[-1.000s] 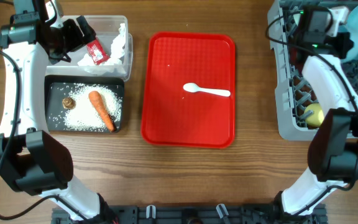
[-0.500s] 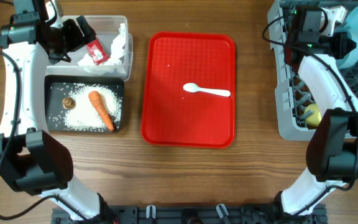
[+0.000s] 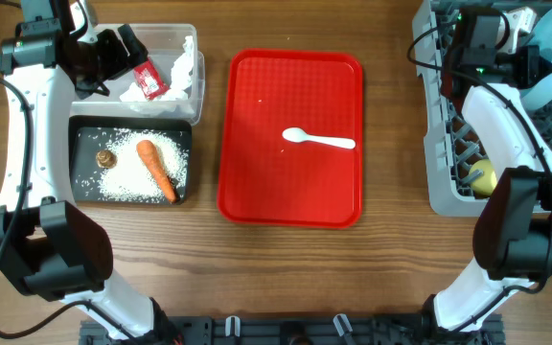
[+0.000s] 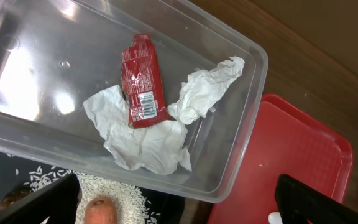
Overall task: Sort waste into correct bins and load items into the dishwasher rack
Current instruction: 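Lower the light-blue bowl into the rack next to the green bowl, then open the right gripper and withdraw it from the rack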
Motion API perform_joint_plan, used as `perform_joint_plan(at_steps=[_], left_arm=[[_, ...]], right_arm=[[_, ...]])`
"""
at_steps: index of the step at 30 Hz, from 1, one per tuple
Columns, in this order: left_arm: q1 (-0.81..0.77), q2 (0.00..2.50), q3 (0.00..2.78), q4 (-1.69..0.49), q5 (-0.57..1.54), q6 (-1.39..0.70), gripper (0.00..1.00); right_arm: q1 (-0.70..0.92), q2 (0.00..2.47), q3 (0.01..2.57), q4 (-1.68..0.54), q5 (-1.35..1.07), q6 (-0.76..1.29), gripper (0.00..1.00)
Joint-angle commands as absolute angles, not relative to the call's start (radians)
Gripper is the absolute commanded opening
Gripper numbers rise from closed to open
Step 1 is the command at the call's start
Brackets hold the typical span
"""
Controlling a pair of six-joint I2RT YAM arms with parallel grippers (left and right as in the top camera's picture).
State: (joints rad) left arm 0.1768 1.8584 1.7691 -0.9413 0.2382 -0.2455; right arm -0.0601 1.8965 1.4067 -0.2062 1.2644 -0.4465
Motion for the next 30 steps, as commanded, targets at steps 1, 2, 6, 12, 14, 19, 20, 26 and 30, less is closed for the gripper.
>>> perform_joint_plan(at_steps=[1, 2, 6, 12, 14, 19, 20, 26, 30], left_arm=[[0.18, 1.827, 1.781, -0.939, 0.253, -0.244, 1.0], [0.18, 1.827, 1.781, -0.939, 0.253, -0.244, 1.0], [0.18, 1.827, 1.781, -0.939, 0.253, -0.244, 1.0], [0.18, 1.827, 1.781, -0.939, 0.253, -0.244, 1.0], [0.18, 1.827, 1.781, -0.939, 0.253, -0.244, 1.0], [0.18, 1.827, 1.781, -0.939, 0.253, -0.244, 1.0], [0.18, 1.827, 1.781, -0.939, 0.253, -0.244, 1.0], [0.18, 1.827, 1.781, -0.939, 0.253, -0.244, 1.0], [0.18, 1.827, 1.781, -0.939, 0.253, -0.244, 1.0]], right_arm=[[-0.065, 1.908, 1.399, -0.169, 1.275, -0.525, 0.05], [-0.067, 1.908, 1.399, -0.156, 1.275, -0.535, 0.04], [-0.079, 1.908, 1.399, -0.136, 1.229, -0.578, 0.04], [-0.083, 1.939, 1.399, -0.142, 1.196, -0.678, 0.04], [-0.081, 1.95, 1.399, -0.144, 1.196, -0.683, 0.04], [-0.061, 1.968, 1.399, -0.15, 1.196, -0.685, 0.04], [-0.054, 1.973, 1.399, -0.15, 1.196, -0.685, 0.04], [-0.013, 2.002, 1.399, -0.17, 1.172, -0.685, 0.04], [0.009, 2.036, 1.399, -0.197, 1.169, -0.682, 0.04]])
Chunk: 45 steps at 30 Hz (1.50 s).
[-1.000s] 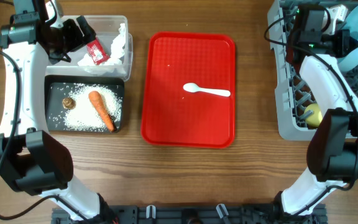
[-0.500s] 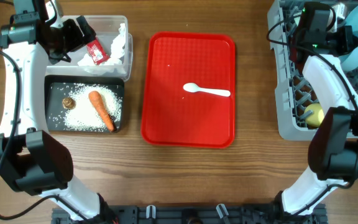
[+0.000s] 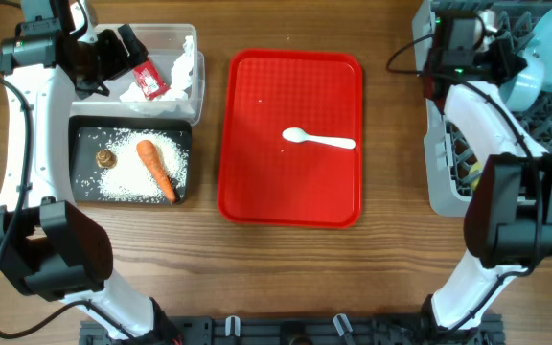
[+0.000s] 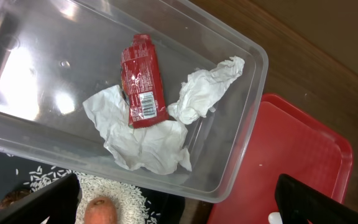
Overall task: Sort waste into correct bins and load items into the dishwasher rack
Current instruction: 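Open the right gripper and withdraw it from the rack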
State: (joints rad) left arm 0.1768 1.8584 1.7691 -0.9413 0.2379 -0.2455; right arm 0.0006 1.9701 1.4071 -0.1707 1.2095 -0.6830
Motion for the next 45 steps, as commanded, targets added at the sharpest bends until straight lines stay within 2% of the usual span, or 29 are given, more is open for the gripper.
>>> perform_joint_plan(at_steps=[1, 4, 5, 7, 9, 10, 12, 15, 16, 25, 29, 39, 45], left_arm=[[0.18, 1.827, 1.781, -0.939, 0.253, -0.244, 1.0], [0.18, 1.827, 1.781, -0.939, 0.253, -0.244, 1.0], [0.18, 1.827, 1.781, -0.939, 0.253, -0.244, 1.0], [0.18, 1.827, 1.781, -0.939, 0.253, -0.244, 1.0], [0.18, 1.827, 1.781, -0.939, 0.253, -0.244, 1.0], [0.18, 1.827, 1.781, -0.939, 0.253, -0.244, 1.0], [0.18, 1.827, 1.781, -0.939, 0.253, -0.244, 1.0], [0.18, 1.827, 1.781, -0.939, 0.253, -0.244, 1.0], [0.18, 1.827, 1.781, -0.939, 0.253, -0.244, 1.0], [0.18, 1.827, 1.781, -0.939, 0.254, -0.244, 1.0], [0.18, 1.827, 1.781, -0.939, 0.253, -0.244, 1.0], [0.18, 1.827, 1.781, -0.939, 0.253, -0.244, 1.0], [0.18, 1.827, 1.781, -0.939, 0.253, -0.244, 1.0]], right_arm=[[0.012, 2.04, 1.399, -0.204, 1.169, -0.682, 0.04], [0.018, 2.056, 1.399, -0.215, 1.17, -0.681, 0.05], [0.019, 2.056, 1.399, -0.214, 1.17, -0.677, 0.09], [0.019, 2.056, 1.399, -0.2, 1.17, -0.677, 0.25], [0.019, 2.056, 1.399, -0.175, 1.17, -0.677, 0.28], [0.019, 2.056, 1.399, -0.168, 1.17, -0.67, 0.33], [0.019, 2.055, 1.399, -0.145, 1.17, -0.638, 0.53], [0.019, 2.051, 1.399, -0.109, 1.171, -0.587, 0.95], [0.019, 2.048, 1.399, -0.092, 1.171, -0.576, 1.0], [0.024, 1.998, 1.399, 0.133, 1.129, -0.572, 1.0], [0.042, 1.992, 1.399, 0.124, 1.045, -0.552, 1.0], [0.087, 1.951, 1.399, 0.096, 0.888, -0.311, 1.0], [0.128, 1.831, 1.399, -0.081, 0.643, -0.068, 1.0]])
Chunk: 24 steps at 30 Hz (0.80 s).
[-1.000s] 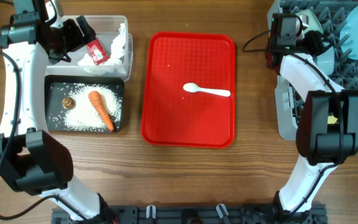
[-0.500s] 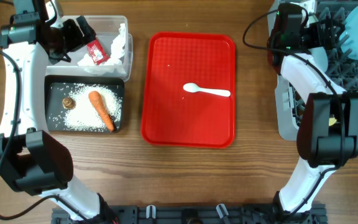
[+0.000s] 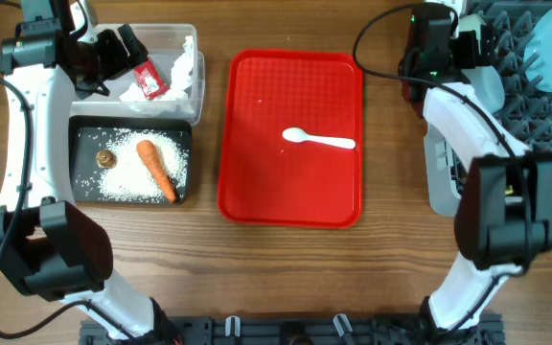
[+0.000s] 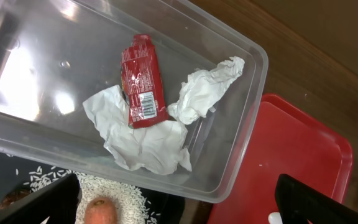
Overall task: Sort waste into correct bins and load items into the dishwasher rack
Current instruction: 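Open the right gripper and withdraw it from the rack, then reach the right gripper left over the red tray to the white spoon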
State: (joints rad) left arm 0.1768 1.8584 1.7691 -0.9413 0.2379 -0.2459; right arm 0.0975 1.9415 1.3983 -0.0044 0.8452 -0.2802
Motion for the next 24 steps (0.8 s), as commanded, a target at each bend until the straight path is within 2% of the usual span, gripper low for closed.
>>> perform_joint_plan(at_steps=[1, 7, 8, 10, 15, 24], left_arm=[[0.18, 1.827, 1.781, -0.939, 0.253, -0.244, 1.0], [0.18, 1.827, 1.781, -0.939, 0.253, -0.244, 1.0], [0.18, 1.827, 1.781, -0.939, 0.253, -0.244, 1.0], [0.18, 1.827, 1.781, -0.939, 0.253, -0.244, 1.0], [0.18, 1.827, 1.781, -0.939, 0.253, -0.244, 1.0], [0.18, 1.827, 1.781, -0.939, 0.253, -0.244, 1.0]], right_arm=[[0.138, 1.809, 1.399, -0.132, 0.574, -0.012, 1.0], [0.181, 1.717, 1.399, -0.454, 0.019, 0.138, 1.0], [0.184, 1.716, 1.399, -0.505, -0.136, 0.131, 1.0], [0.191, 1.731, 1.399, -0.566, -0.293, 0.041, 1.0], [0.241, 1.813, 1.398, -0.693, -0.296, -0.24, 1.0], [0.321, 1.953, 1.398, -0.607, -0.292, -0.445, 0.94]])
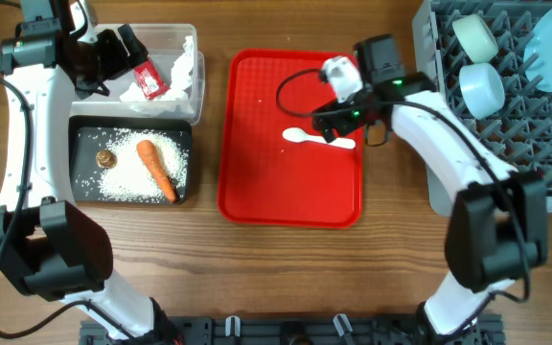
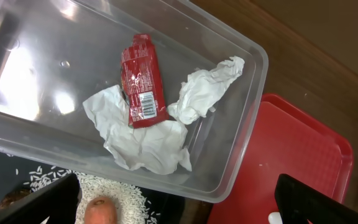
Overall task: Sort waste into correct bins and load items into the dishwasher rack
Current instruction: 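Reach the right gripper left over the red tray to the white spoon, then close the right gripper on the white spoon's handle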
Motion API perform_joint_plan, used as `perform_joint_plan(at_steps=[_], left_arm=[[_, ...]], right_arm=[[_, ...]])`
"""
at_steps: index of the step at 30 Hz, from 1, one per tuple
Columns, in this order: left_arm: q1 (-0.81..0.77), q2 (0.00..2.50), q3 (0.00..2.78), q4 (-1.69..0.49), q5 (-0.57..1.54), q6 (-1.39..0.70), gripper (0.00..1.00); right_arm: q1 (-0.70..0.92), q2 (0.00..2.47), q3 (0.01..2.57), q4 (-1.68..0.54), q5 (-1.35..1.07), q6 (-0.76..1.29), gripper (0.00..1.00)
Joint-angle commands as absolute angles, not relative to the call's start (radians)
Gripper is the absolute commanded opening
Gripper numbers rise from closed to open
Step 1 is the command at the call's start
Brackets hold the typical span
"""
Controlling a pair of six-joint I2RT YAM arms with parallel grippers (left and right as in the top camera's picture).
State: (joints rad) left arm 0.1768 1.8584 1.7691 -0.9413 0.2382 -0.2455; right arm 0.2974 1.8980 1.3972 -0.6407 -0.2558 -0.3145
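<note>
A white spoon (image 1: 300, 137) lies on the red tray (image 1: 257, 172). My right gripper (image 1: 339, 123) hangs just over the spoon's handle, its fingers apart and empty. My left gripper (image 2: 179, 208) is open and empty above the clear bin (image 2: 247, 112), which holds a red wrapper (image 2: 143, 81) and crumpled white tissue (image 2: 148, 140). The black tray (image 1: 84, 134) carries rice, a carrot (image 1: 156, 168) and a small brown scrap (image 1: 106, 158). The grey dishwasher rack (image 1: 439, 144) at the right holds a cream cup (image 1: 475, 36), a pale blue bowl (image 1: 480, 86) and a blue plate.
Bare wooden table (image 1: 286, 268) runs along the front, and in strips between the bins, the red tray and the rack. The right arm reaches from the front right across the rack's left side.
My right gripper has moved from the rack's upper left corner to above the spoon on the red tray. The left arm and the bins have not changed.
My right gripper was inside the rack at the back, next to the blue dishes. It then stood nearer the rack's left edge, then at its upper left corner, and is now over the spoon. The left gripper stayed open above the clear bin throughout.
</note>
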Motion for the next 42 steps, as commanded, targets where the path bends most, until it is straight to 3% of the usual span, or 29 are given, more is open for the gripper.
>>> perform_joint_plan(at_steps=[1, 6, 18, 30, 42], left_arm=[[0.18, 1.827, 1.781, -0.939, 0.253, -0.244, 1.0], [0.18, 1.827, 1.781, -0.939, 0.253, -0.244, 1.0], [0.18, 1.827, 1.781, -0.939, 0.253, -0.244, 1.0], [0.18, 1.827, 1.781, -0.939, 0.253, -0.244, 1.0], [0.18, 1.827, 1.781, -0.939, 0.253, -0.244, 1.0]], right_arm=[[0.327, 1.968, 1.399, -0.593, -0.292, -0.445, 0.93], [0.357, 2.033, 1.398, -0.592, -0.292, -0.445, 0.82], [0.384, 2.108, 1.398, -0.598, -0.339, -0.469, 0.77], [0.384, 2.167, 1.399, -0.534, -0.341, -0.387, 0.29], [0.384, 2.166, 1.417, -0.598, -0.341, -0.355, 0.23]])
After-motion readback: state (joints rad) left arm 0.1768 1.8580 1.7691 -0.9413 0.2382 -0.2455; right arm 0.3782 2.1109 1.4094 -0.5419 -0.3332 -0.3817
